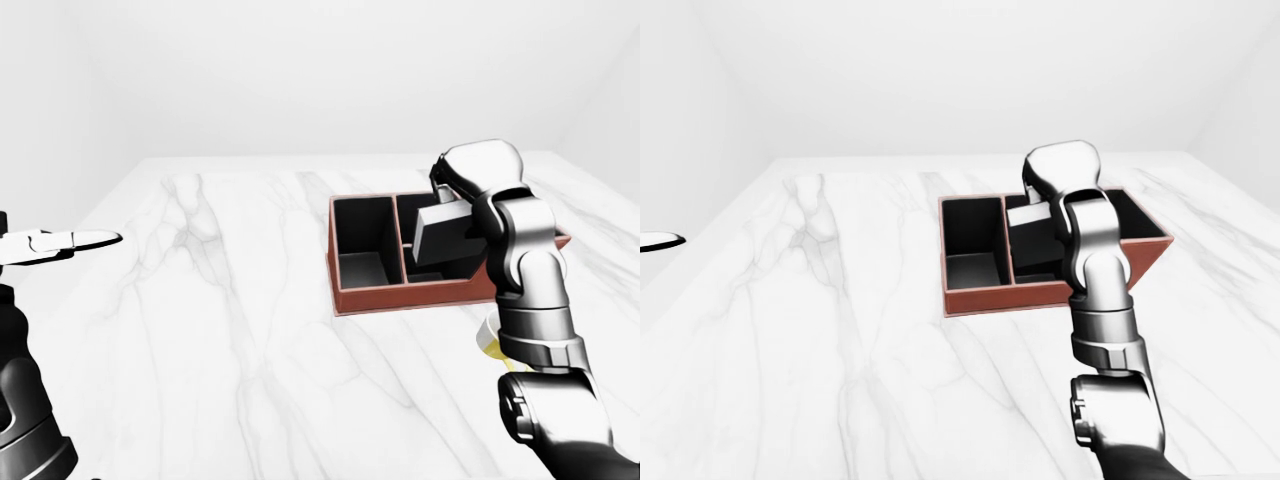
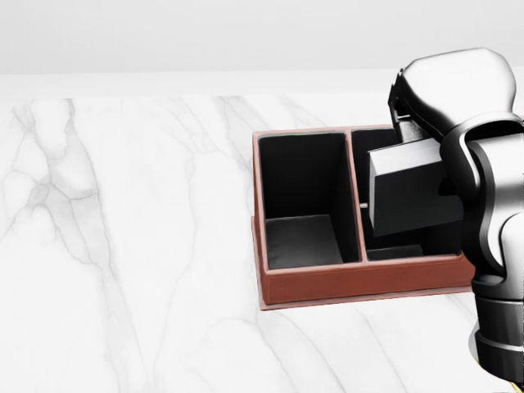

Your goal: Pick up the book and place it in the caddy.

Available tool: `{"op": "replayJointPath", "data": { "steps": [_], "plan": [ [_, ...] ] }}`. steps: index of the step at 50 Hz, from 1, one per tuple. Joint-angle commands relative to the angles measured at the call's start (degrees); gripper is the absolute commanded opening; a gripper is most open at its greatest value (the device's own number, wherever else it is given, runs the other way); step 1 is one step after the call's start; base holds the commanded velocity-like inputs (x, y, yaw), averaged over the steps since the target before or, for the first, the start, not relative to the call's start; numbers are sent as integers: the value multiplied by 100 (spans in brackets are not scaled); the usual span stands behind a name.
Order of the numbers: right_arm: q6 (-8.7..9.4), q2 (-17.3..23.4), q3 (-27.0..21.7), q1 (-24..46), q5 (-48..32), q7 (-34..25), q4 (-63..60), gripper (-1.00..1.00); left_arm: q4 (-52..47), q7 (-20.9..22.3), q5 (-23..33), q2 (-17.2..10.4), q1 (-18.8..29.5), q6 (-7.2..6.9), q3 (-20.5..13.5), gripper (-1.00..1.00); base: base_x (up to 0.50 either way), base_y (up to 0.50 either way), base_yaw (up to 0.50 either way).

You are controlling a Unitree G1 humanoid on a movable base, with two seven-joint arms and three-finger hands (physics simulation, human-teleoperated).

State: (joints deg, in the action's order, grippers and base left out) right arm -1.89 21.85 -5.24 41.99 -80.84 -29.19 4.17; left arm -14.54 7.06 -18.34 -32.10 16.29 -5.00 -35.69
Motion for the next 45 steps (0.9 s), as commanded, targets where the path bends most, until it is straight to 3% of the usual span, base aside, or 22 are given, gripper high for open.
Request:
{"op": "replayJointPath", "data": {
  "steps": [1, 21, 45],
  "plan": [
    [49, -75, -33, 47, -169, 117, -25, -100, 0, 2, 3, 0, 9, 0, 4, 100, 0, 0, 0],
    [425, -125, 17, 64, -240, 432, 269, -100, 68, 18, -15, -17, -2, 0, -14, 100, 0, 0, 0],
    [556, -221, 23, -285, -295, 575, 124, -100, 48, 15, -27, -21, -4, 0, -26, 100, 0, 0, 0]
  ]
}}
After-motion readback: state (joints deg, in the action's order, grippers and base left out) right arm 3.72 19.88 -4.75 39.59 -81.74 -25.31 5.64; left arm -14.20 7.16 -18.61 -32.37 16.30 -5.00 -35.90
